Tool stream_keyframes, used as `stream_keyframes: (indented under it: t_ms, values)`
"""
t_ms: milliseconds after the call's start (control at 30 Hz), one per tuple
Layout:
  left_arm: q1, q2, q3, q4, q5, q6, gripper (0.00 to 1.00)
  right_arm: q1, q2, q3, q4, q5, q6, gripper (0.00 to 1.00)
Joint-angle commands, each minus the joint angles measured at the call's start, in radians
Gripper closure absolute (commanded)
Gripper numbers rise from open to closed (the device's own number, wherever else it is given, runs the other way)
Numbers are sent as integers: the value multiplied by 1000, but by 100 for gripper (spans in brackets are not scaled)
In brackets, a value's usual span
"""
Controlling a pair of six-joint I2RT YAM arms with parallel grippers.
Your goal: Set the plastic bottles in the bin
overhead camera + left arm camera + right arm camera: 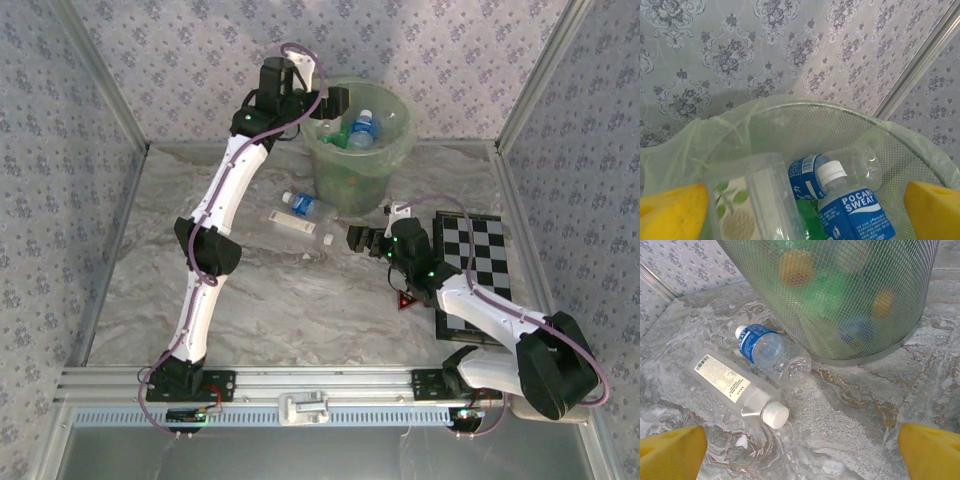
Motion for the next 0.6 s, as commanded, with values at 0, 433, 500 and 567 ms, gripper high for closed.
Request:
stream_keyframes:
  t_ms: [0,433,500,567]
  values:
    - [0,-85,-10,-29,14,-10,0,4,0,14,2,-11,11,0]
    - [2,-585,-891,452,-103,-4,0,74,67,67,-27,-5,-74,0]
    - [11,-685,-1066,563,-156,-9,0,98,100,101,-39,6,-90,0]
    - [24,-773,-1221,645,-221,-12,0,121,140,143,-48,5,-107,0]
